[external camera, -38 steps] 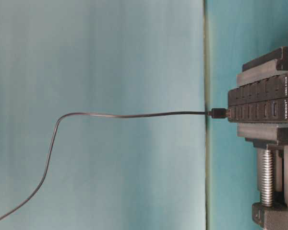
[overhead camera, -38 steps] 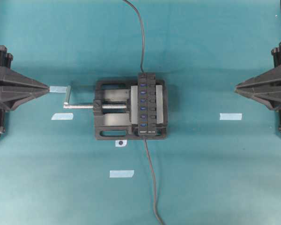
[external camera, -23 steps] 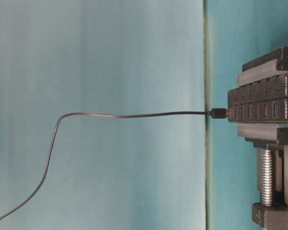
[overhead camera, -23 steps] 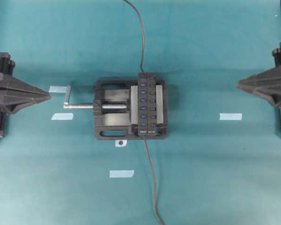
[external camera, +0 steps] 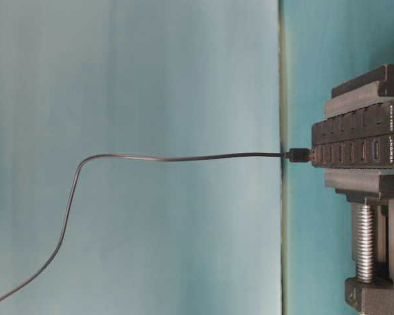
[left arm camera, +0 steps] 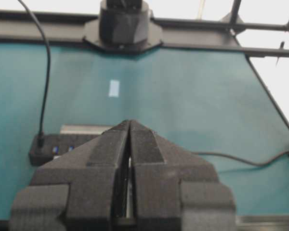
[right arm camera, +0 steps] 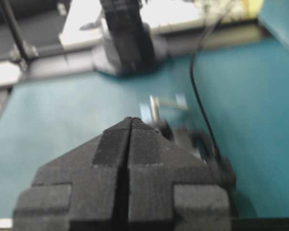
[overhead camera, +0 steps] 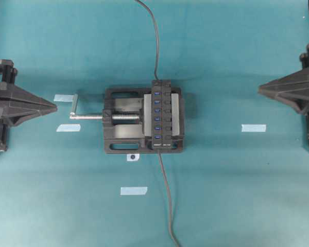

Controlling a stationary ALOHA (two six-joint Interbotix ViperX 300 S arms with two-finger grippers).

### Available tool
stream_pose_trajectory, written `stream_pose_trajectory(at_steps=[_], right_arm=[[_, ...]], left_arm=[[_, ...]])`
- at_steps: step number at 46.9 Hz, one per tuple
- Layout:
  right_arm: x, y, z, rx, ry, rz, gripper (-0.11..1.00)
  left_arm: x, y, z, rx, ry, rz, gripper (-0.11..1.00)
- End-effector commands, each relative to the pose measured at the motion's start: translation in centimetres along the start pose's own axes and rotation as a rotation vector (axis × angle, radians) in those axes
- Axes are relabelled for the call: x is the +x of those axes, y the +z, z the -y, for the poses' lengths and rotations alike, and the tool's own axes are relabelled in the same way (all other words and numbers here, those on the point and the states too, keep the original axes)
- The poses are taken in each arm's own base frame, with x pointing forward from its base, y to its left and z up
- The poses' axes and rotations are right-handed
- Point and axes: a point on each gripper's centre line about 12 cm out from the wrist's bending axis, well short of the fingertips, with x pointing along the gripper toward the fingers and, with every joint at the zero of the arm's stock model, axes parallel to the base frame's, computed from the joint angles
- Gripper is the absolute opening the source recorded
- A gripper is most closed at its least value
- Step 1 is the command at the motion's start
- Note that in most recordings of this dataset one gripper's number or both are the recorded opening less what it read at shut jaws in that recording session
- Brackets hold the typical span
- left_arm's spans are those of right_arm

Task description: Insert the USB into the front port of the fixed hub.

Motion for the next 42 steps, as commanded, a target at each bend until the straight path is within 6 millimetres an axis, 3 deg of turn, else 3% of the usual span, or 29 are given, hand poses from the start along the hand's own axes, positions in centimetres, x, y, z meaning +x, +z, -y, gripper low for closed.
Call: stream_pose_trajectory(at_steps=[1, 23, 42], right_arm=[[1.1, 0.5, 0.2, 0.016, -0.021, -0.055, -0.05], [5.5, -0.8, 1.8, 0.009, -0.104, -0.244, -0.05], [8.1, -0.9, 2.8, -0.014, -0.141, -0.33, -0.05]], left_arm=[[0.2, 1.2, 0.0, 0.006, 0.002, 0.014, 0.0], [0.4, 1.0, -0.1, 0.023, 0.008, -0.063, 0.0], [0.4, 0.9, -0.1, 0.023, 0.008, -0.073, 0.0]])
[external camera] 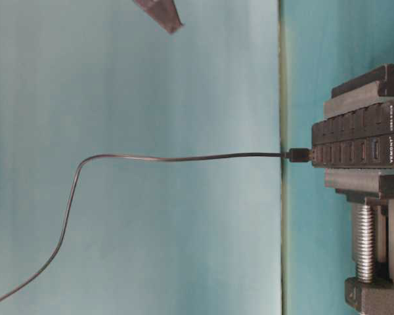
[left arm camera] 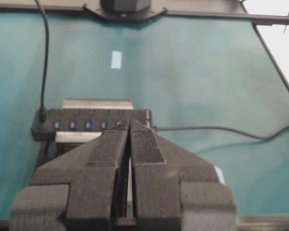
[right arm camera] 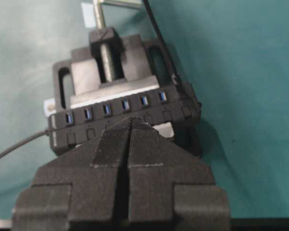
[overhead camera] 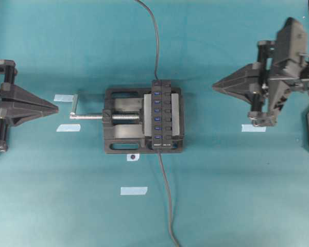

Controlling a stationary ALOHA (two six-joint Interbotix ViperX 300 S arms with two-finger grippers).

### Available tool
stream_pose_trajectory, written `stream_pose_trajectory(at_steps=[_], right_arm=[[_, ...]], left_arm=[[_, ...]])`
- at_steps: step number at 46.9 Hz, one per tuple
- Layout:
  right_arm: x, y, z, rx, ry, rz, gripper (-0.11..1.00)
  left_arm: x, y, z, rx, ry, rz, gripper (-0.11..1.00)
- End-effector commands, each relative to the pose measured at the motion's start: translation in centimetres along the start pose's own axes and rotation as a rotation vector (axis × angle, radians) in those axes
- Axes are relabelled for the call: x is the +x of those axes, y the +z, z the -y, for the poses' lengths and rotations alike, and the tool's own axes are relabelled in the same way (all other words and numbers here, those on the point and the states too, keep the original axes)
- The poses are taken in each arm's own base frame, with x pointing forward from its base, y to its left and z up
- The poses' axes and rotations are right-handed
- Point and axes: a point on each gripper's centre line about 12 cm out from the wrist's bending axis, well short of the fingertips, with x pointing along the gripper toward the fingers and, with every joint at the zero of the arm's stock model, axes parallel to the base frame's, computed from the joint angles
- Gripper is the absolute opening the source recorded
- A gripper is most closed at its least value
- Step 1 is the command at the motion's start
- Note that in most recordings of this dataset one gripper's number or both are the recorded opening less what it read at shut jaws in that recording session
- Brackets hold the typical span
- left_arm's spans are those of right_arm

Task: Insert the USB into the front port of the fixed hub.
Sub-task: 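Swing the right gripper over the hub toward the plugged-in black cable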

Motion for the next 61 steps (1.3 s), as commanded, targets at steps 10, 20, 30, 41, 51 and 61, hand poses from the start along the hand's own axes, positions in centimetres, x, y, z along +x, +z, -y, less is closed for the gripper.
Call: stream_pose_trajectory(at_steps=[10, 20, 30, 41, 51, 61], right_arm=[[1.2, 1.5, 0.2, 0.003, -0.012, 0.0, -0.05], [2.7, 1.7, 0.3, -0.043, -0.021, -0.024, -0.05], [4.3, 1.6, 0.4, -0.102, -0.026, -0.059, -0.05], [6.0, 1.6, 0.7, -0.139, -0.035, -0.09, -0.05], [7.1, 1.6, 1.6, -0.131, -0.058, -0.105, -0.05], [8.5, 1.3, 2.3, -0.132, -0.072, -0.132, -0.05]], left_arm=[[0.2, 0.9, -0.1, 0.002, 0.004, 0.012, 0.0], [0.2, 0.9, -0.1, 0.004, 0.006, 0.012, 0.0], [0.1, 1.0, -0.2, 0.001, 0.01, 0.016, 0.0], [0.0, 1.0, -0.3, 0.001, 0.016, 0.019, 0.0], [0.0, 1.0, -0.3, 0.001, 0.016, 0.019, 0.0], [0.0, 0.8, -0.3, 0.002, 0.018, 0.013, 0.0]])
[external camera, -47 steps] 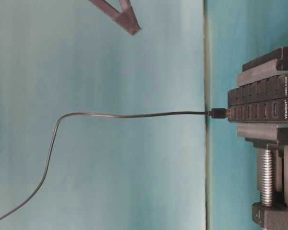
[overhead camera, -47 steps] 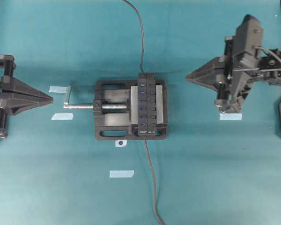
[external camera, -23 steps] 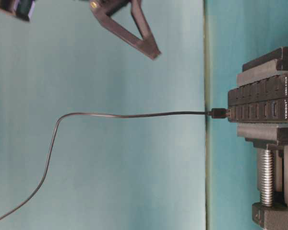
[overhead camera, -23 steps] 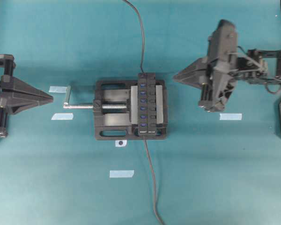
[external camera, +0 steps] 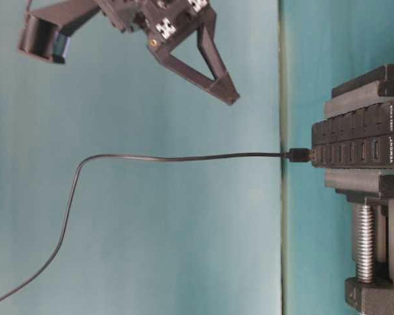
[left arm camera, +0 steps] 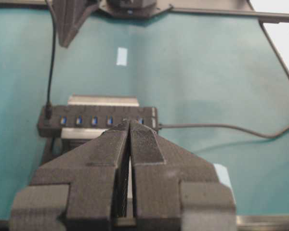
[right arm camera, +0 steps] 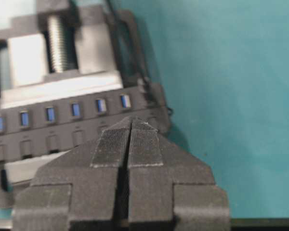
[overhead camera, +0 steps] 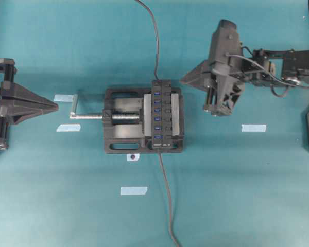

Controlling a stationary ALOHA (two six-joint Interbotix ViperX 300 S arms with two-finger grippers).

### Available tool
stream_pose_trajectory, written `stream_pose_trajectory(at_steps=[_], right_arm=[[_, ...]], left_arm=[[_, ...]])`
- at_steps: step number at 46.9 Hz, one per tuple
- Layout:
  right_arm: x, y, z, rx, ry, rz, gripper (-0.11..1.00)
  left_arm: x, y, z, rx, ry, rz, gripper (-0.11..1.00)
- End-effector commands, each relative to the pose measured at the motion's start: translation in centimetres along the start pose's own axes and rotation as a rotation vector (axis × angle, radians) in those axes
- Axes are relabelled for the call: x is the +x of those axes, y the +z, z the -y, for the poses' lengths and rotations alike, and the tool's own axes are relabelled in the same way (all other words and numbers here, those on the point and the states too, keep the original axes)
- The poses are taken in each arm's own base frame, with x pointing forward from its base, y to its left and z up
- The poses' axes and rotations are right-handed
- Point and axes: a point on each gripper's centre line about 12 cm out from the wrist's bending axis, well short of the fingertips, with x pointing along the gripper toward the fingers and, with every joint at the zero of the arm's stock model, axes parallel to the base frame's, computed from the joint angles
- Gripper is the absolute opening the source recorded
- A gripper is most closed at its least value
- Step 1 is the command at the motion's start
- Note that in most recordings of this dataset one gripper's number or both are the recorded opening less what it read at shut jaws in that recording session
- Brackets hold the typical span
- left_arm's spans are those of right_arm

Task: Insert the USB into the front port of the fixed hub.
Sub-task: 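Swing the right gripper over the hub toward the plugged-in black cable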

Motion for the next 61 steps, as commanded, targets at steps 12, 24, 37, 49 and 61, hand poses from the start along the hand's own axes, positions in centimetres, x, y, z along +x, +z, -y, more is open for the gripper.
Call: stream_pose_trajectory(at_steps=[12, 24, 37, 49, 61], right_arm=[[2.4, 1.3, 0.2, -0.048, -0.004, -0.009, -0.05], [3.7, 0.9, 0.2, -0.056, -0.004, -0.037, -0.05], [4.4, 0.9, 0.2, -0.056, -0.003, -0.049, -0.05], [4.6, 0.9, 0.4, -0.054, -0.006, -0.066, -0.05], [4.7, 1.1, 0.5, -0.054, -0.009, -0.082, -0.05]], left_arm=[[0.1, 0.7, -0.3, 0.001, 0.013, 0.017, 0.0], [-0.1, 0.8, -0.3, 0.001, 0.014, 0.026, 0.0], [-0.1, 1.0, -0.3, -0.001, 0.014, 0.028, 0.0], [-0.1, 1.0, -0.3, 0.001, 0.014, 0.028, 0.0], [-0.1, 0.9, -0.3, 0.001, 0.014, 0.028, 0.0]])
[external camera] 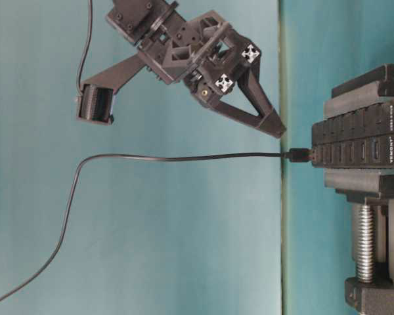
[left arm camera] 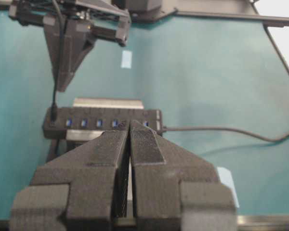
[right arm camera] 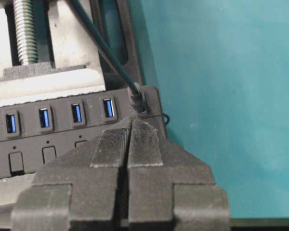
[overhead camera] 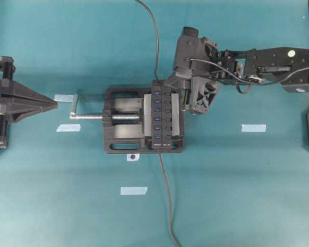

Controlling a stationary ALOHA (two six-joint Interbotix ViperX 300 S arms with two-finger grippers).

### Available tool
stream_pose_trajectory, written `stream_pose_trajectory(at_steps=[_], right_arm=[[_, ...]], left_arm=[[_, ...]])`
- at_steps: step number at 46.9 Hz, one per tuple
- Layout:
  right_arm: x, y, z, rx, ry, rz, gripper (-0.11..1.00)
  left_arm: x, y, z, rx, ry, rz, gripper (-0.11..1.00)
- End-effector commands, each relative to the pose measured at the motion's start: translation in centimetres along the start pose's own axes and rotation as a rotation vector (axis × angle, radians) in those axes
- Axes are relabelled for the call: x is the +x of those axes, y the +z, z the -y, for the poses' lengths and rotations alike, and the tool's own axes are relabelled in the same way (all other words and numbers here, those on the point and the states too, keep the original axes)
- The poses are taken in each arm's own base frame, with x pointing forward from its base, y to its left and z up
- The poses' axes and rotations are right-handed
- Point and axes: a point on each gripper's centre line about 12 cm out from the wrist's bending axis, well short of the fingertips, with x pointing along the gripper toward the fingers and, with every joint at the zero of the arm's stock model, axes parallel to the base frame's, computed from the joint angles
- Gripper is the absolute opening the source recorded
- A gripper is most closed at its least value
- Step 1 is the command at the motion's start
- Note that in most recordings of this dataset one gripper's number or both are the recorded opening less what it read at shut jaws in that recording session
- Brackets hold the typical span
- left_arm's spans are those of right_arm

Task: Insert the USB into the front port of the fixed hub.
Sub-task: 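Swing the right gripper over the hub toward the plugged-in black cable, then lower the right gripper around the black cable's plug at the hub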

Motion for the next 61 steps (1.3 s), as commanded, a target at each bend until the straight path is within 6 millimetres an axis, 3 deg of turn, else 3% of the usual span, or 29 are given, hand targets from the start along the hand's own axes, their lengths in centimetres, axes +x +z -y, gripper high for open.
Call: stream_pose_trajectory(at_steps=[1, 15, 23, 29, 39, 48, 61], right_arm=[[-0.6, 1.4, 0.3, -0.009, -0.007, 0.039, -0.05], [-0.6, 1.7, 0.3, -0.012, -0.008, 0.046, -0.02], [-0.4, 2.0, 0.4, -0.01, -0.009, 0.032, 0.08], [-0.3, 2.3, 0.4, -0.009, -0.008, 0.023, 0.29], [0.2, 2.3, 0.3, -0.017, -0.006, 0.015, 0.85], [0.5, 2.2, 0.0, -0.02, -0.001, 0.008, 0.79], [0.5, 2.3, 0.0, -0.02, -0.001, 0.023, 0.79]], left_arm=[[0.1, 0.8, 0.0, 0.004, 0.002, 0.022, 0.0], [0.1, 0.7, 0.0, 0.004, 0.002, 0.02, 0.0], [0.1, 0.7, 0.0, 0.004, 0.002, 0.02, 0.0], [0.1, 0.8, 0.0, 0.004, 0.002, 0.022, 0.0], [0.1, 0.8, 0.0, 0.004, 0.002, 0.022, 0.0], [0.0, 0.9, 0.0, 0.004, 0.002, 0.028, 0.0], [-0.2, 1.0, 0.0, 0.004, 0.002, 0.035, 0.0]])
